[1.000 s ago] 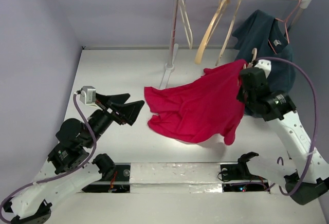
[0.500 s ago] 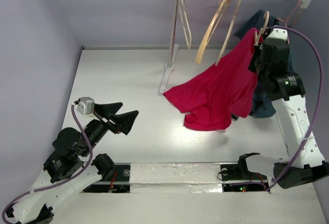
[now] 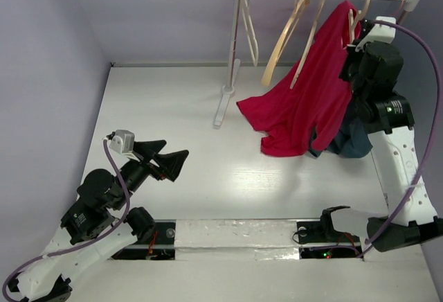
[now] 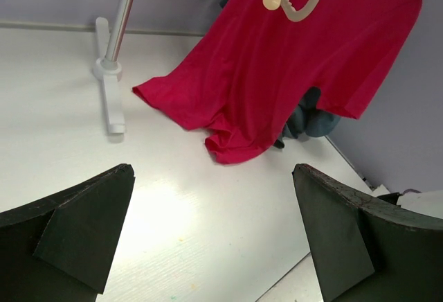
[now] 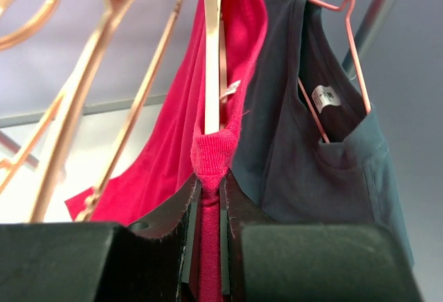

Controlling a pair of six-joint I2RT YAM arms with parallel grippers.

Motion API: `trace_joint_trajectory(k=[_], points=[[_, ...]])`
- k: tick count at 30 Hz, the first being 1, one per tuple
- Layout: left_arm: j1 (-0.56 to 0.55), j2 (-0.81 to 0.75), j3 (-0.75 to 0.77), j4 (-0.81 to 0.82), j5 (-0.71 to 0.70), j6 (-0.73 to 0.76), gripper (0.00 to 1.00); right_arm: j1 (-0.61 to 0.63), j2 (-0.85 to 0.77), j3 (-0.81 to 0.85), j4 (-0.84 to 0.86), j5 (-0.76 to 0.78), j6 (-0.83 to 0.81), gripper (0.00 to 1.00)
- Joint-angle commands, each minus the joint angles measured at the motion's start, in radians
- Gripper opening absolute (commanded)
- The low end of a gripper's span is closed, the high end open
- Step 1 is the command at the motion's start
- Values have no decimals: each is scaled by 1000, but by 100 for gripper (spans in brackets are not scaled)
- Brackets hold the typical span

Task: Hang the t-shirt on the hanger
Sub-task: Place the hanger at the clothesline.

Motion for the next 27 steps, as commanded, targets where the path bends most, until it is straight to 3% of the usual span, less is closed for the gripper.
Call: trace_joint_trajectory(k=[1,8,27], points=[[1,8,-8,27,6,16,99,-42,44,82,120,1,-36,0],[1,11,-8,25,-3,16,99,-121,168,206,90,-62,-20,0],[1,25,-10,24,-22,12,99,-205,257,136,138,-210,53,0]])
